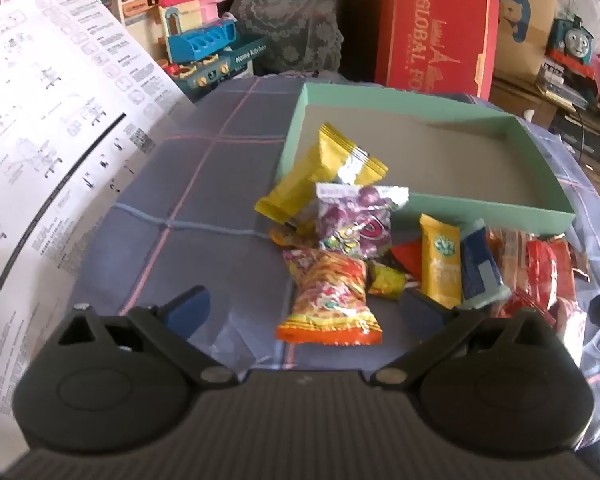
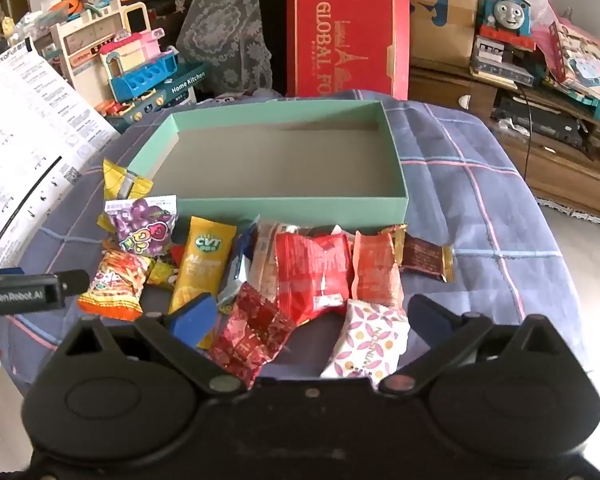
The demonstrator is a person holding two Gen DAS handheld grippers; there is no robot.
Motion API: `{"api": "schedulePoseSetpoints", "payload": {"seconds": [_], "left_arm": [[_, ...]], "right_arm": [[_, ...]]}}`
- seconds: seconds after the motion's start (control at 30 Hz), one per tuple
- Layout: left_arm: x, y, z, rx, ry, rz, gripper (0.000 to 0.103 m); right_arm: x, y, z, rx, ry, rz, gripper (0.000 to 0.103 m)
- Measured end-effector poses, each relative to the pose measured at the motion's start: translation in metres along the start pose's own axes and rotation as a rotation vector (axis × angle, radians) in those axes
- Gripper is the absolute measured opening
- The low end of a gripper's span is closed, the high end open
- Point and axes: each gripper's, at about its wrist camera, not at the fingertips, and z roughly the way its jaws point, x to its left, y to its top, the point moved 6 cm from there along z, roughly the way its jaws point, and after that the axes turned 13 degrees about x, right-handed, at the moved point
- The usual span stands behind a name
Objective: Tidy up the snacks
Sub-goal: 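Grasp orange chip bag with left tool while right tool grasps yellow CVT bar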
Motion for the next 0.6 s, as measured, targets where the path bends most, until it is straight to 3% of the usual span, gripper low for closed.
{"api": "schedulePoseSetpoints", "payload": {"seconds": [0.13, 0.6], "left_arm": [[0.002, 0.002, 0.003, 0.002, 0.004, 0.005, 0.103], [-0.006, 0.000, 0.026, 0.058, -0.001, 0.037, 0.103]], "right_arm": [[-0.001, -0.001, 0.002, -0.023, 0.020, 0.012, 0.103], [0.014, 0.003, 0.012, 0.038, 0.092, -0.009, 0.103]]}}
